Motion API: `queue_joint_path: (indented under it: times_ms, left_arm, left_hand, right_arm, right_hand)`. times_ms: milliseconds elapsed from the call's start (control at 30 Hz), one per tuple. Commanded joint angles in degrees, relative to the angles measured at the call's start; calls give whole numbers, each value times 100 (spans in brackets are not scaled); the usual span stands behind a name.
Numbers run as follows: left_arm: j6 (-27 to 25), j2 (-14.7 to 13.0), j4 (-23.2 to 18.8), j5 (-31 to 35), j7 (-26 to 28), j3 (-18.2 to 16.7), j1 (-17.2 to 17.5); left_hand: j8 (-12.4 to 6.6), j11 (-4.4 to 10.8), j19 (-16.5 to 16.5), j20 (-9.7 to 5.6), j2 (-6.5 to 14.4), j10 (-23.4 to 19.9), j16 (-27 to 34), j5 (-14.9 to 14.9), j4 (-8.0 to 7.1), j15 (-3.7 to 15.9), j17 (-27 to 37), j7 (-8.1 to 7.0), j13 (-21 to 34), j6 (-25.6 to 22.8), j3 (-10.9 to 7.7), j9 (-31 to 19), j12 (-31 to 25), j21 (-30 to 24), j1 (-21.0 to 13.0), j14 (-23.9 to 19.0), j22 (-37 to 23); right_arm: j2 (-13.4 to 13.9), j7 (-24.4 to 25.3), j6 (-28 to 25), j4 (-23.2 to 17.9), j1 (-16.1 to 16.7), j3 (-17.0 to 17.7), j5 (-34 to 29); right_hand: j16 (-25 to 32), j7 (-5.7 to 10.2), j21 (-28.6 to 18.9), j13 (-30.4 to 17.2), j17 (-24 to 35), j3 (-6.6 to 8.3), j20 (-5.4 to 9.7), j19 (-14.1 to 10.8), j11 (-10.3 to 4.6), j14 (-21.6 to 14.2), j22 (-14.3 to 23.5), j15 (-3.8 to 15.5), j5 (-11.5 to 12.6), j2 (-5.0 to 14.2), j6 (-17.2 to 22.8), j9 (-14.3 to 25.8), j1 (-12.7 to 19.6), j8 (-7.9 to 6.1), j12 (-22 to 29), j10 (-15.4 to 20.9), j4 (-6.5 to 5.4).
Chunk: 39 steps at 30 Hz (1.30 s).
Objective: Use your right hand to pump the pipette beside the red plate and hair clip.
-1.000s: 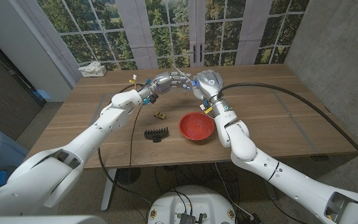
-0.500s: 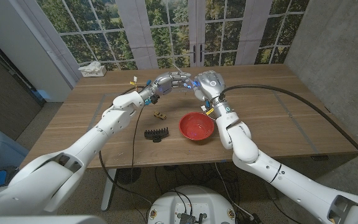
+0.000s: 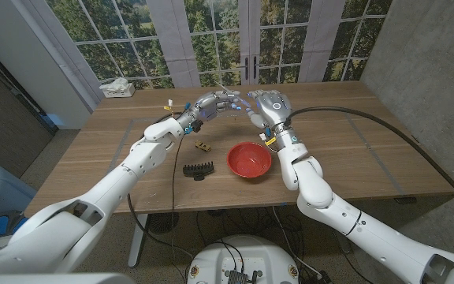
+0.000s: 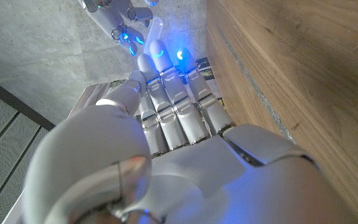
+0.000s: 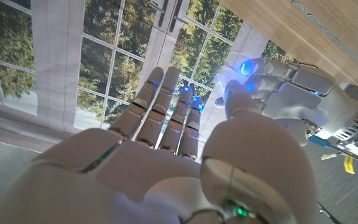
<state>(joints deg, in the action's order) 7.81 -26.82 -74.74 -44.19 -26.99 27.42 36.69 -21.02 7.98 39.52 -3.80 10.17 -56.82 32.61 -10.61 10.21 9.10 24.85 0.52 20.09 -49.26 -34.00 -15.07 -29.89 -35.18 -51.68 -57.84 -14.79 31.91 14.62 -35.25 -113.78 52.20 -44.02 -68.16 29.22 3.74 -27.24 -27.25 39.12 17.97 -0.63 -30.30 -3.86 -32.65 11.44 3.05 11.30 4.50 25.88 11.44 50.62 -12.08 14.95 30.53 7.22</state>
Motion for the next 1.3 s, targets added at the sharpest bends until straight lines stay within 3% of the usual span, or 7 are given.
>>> queue_joint_path:
  times_ms: [33,267,500,733,1033,1300]
  left_arm:
    - [-200,69,-75,-316,46,-98,110]
    - [-417,157,80,-654,-279,-155,30]
    - [-616,231,198,-936,-477,-241,13]
    - [-813,317,343,-1194,-585,-350,4]
    - [-1107,413,596,-1485,-910,-446,-86]
    - [-1509,487,811,-1739,-1264,-491,-196]
  left_hand:
    - [-31,156,-52,-135,-14,-179,29,-21,15,448,32,41,24,-97,-14,-36,14,-39,-93,-63,-26]
    - [-40,167,-98,-153,-21,-177,42,-24,18,446,77,21,31,-104,-16,-61,37,-73,-121,-58,-37]
    - [-42,161,-130,-159,-32,-172,45,-24,19,446,108,31,34,-105,-14,-73,58,-99,-136,-41,-45]
    - [-43,187,-159,-176,-38,-185,50,-22,13,445,147,12,35,-115,-10,-85,79,-137,-150,-23,-55]
    - [-34,202,-195,-184,-42,-199,65,-19,3,446,194,-11,45,-113,0,-90,98,-179,-154,-22,-65]
    - [-29,221,-222,-201,-50,-210,72,-17,-1,446,231,-21,25,-126,9,-88,132,-216,-155,-15,-73]
  right_arm:
    - [-75,159,94,-276,336,528,1358]
    - [-121,357,462,-293,487,922,2654]
    - [-98,552,797,-251,505,1090,3523]
    - [-182,867,1269,-80,516,1234,4355]
    - [-304,1137,1686,134,457,1278,5114]
    - [-452,1324,2127,309,449,1313,5744]
  right_hand:
    - [0,-145,-55,6,61,-130,-84,-29,70,54,15,526,-38,-72,-120,15,-183,29,-54,-97,-40]
    - [62,-333,-71,-15,151,-291,-167,19,166,27,17,374,-79,-142,30,23,-477,-47,-32,-35,-133]
    - [169,-382,-46,-66,297,-373,-203,164,158,19,19,373,-84,-143,230,31,-597,-126,67,179,-137]
    - [486,-429,-55,-184,604,-428,-223,263,152,-192,27,450,-92,-107,564,47,-609,-241,264,549,-60]
    - [793,-420,-78,-327,972,-449,-215,312,136,-209,38,464,-94,-70,1004,71,-527,-384,411,705,43]
    - [960,-425,-58,-417,1198,-445,-182,431,128,-147,48,488,-90,-34,1139,88,-447,-424,485,749,97]
